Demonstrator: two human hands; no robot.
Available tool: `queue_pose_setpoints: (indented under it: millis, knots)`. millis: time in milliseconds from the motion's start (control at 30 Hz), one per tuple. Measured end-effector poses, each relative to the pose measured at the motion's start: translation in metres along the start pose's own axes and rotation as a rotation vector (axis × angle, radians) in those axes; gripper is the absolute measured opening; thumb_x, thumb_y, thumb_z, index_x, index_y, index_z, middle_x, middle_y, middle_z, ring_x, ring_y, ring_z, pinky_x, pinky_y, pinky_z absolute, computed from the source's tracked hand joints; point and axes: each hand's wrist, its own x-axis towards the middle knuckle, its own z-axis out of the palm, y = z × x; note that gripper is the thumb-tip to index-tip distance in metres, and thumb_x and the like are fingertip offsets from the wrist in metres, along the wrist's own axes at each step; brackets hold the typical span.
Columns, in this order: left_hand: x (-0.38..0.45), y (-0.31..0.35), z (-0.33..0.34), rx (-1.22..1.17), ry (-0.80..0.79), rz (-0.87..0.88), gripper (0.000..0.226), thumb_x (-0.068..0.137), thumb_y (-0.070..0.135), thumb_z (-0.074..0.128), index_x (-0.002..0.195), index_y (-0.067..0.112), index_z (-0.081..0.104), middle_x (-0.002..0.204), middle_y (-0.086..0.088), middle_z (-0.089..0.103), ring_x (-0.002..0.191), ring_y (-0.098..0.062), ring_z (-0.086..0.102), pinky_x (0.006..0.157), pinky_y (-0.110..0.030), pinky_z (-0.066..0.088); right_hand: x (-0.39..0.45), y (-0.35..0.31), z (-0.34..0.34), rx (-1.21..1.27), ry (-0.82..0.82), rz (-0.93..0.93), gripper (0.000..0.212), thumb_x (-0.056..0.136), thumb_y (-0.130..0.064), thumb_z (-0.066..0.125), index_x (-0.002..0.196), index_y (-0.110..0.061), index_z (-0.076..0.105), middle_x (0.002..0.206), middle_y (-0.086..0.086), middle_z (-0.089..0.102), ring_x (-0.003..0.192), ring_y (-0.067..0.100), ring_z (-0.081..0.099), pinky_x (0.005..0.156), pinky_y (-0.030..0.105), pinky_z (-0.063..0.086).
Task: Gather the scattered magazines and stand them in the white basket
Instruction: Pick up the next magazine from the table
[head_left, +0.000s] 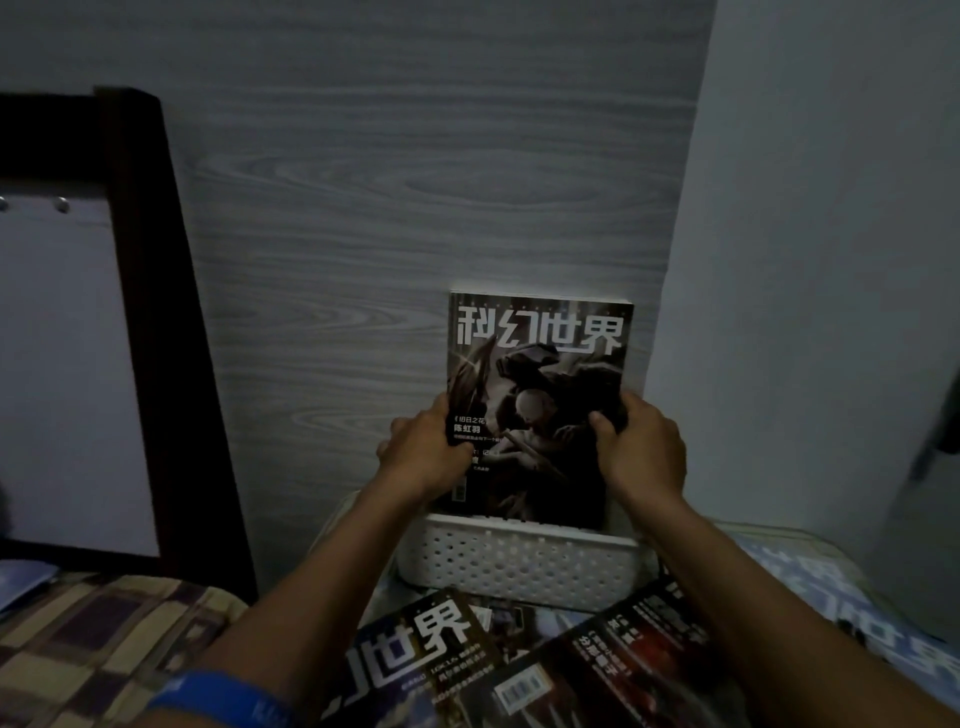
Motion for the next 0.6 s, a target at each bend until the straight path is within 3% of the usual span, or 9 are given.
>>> queue_pose_setpoints:
  millis: [100,200,333,400,433,500,600]
  knots:
    - [0.004,-0.004,-0.003,0.053,-0.027,-0.011,0.066,0.078,0.045,0.066,0.138,0.039,0.038,0.138,-0.010,0.048,0.131,-0.037,0.037,0.107,-0.059,0.033,0.005,0.003,0.001,-0.045,-0.030,0.065,0.032,0.095,-0.035,0.056,0.105,-0.007,0.067,0.103,0.016,0.070,0.092,0.034,0.064,0.066,0.029,0.039]
    - [0.007,-0.009,-0.004,-0.075,-0.052,-0.012,0.069,0.070,0.043,0.071,0.134,0.041,0.045,0.136,-0.010,0.050,0.129,-0.036,0.042,0.105,-0.056,0.038,0.009,0.005,0.002,-0.147,-0.063,0.093,0.040,0.094,-0.043,0.055,0.093,-0.005,0.068,0.098,0.017,0.069,0.088,0.034,0.064,0.063,0.030,0.038]
    - [0.001,-0.004,-0.003,-0.173,-0.007,-0.066,0.045,0.068,0.034,0.068,0.112,0.021,0.064,0.120,-0.011,0.060,0.114,-0.033,0.055,0.096,-0.050,0.049,0.012,0.006,0.001,-0.092,-0.205,0.140,0.040,0.089,-0.043,0.062,0.106,-0.007,0.067,0.107,0.016,0.069,0.094,0.033,0.065,0.070,0.030,0.047]
    - [-0.006,0.000,-0.008,-0.271,0.130,-0.103,0.027,0.076,0.024,0.066,0.101,0.012,0.067,0.108,-0.016,0.066,0.103,-0.036,0.063,0.088,-0.049,0.054,0.009,0.002,-0.013,0.065,-0.333,0.183,0.046,0.087,-0.040,0.067,0.117,-0.005,0.062,0.117,0.016,0.067,0.099,0.030,0.064,0.077,0.031,0.049]
    - [-0.009,-0.002,-0.014,-0.291,0.222,-0.130,0.030,0.079,0.020,0.065,0.106,0.009,0.067,0.113,-0.018,0.066,0.106,-0.038,0.062,0.090,-0.048,0.053,0.006,0.001,-0.024,0.106,-0.364,0.181,0.051,0.086,-0.037,0.069,0.124,-0.004,0.058,0.124,0.016,0.063,0.104,0.030,0.062,0.081,0.031,0.049]
    - [-0.025,-0.003,-0.023,-0.178,0.341,-0.167,0.046,0.081,0.019,0.063,0.126,0.009,0.059,0.134,-0.017,0.056,0.120,-0.037,0.054,0.101,-0.047,0.046,-0.012,0.003,-0.059,0.004,-0.357,0.065,0.060,0.084,-0.028,0.071,0.136,-0.008,0.048,0.137,0.014,0.054,0.118,0.031,0.055,0.092,0.032,0.045]
    - [-0.065,0.004,-0.030,-0.075,0.446,-0.086,0.034,0.083,0.022,0.064,0.116,0.018,0.063,0.129,-0.010,0.054,0.118,-0.031,0.052,0.097,-0.047,0.046,-0.059,0.017,-0.112,-0.165,-0.412,-0.256,0.057,0.083,-0.017,0.070,0.137,-0.017,0.050,0.140,0.007,0.052,0.123,0.026,0.051,0.093,0.025,0.036]
